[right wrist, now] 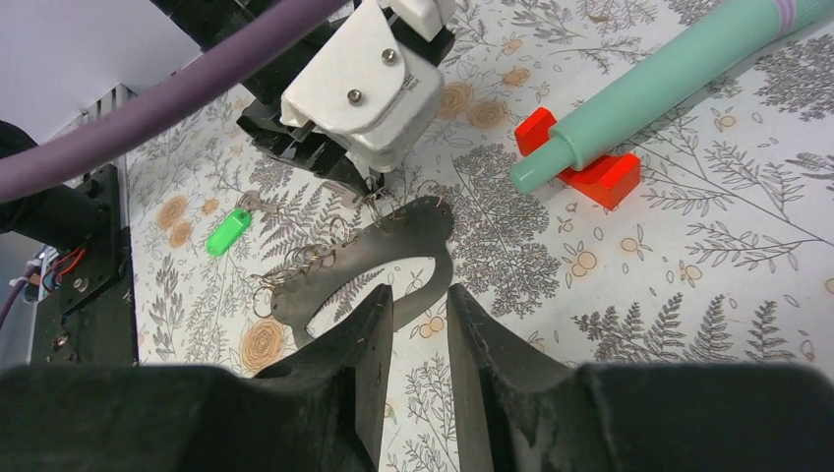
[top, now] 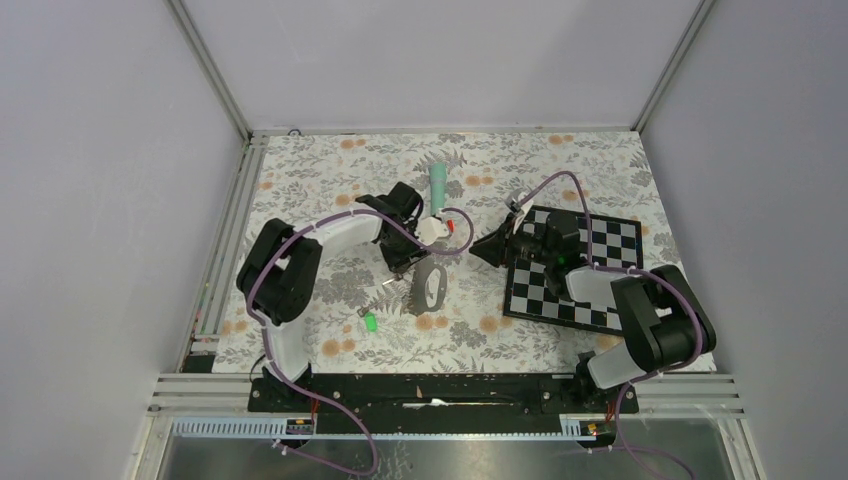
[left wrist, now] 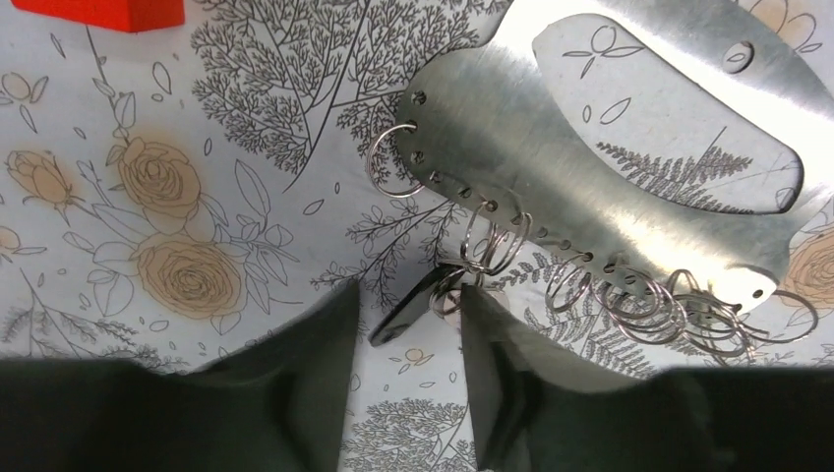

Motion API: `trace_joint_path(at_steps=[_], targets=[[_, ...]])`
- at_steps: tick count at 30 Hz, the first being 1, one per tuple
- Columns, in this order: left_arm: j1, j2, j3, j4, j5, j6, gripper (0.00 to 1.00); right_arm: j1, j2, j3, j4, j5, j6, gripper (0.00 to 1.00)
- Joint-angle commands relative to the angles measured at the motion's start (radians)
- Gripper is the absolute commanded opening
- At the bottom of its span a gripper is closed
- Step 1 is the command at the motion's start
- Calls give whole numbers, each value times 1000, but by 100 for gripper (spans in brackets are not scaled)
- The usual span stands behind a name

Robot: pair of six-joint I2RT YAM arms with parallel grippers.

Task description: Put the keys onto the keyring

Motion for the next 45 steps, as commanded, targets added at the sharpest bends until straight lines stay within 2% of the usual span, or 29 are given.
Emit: trace_joint_path(at_steps=[1, 4, 10, 12, 15, 19, 23, 28, 32, 38, 41, 45], targets=[[25, -67, 14, 5, -43, 15, 53, -19, -66, 18, -10, 3, -43, 35], [51, -141, -21, 34, -15, 9, 75, -22, -98, 19, -33, 5, -82, 38], [124, -310, -126, 113, 21, -16, 98, -23, -162, 63, -168, -5, -188, 52], [155, -367, -167, 121, 60, -12, 99, -23, -177, 88, -237, -19, -225, 59], [179, -439, -218, 74, 102, 27, 99, -23, -195, 120, -334, -51, -278, 63], [182, -507, -279, -14, 169, 114, 93, -22, -211, 156, -429, -127, -349, 67], [187, -540, -318, -55, 224, 151, 93, -7, -220, 198, -536, -176, -421, 67], [237, -562, -329, -53, 286, 110, 93, 109, -180, 233, -650, -114, -504, 67], [316, -594, -358, 13, 269, 35, 93, 210, -117, 242, -688, -71, -560, 67], [489, -556, -330, 80, 280, -112, 93, 365, 10, 310, -729, 38, -536, 63], [556, -535, -301, 91, 329, -157, 93, 428, 70, 323, -724, 110, -507, 60], [577, -529, -291, 100, 391, -180, 93, 475, 133, 358, -731, 173, -496, 58]])
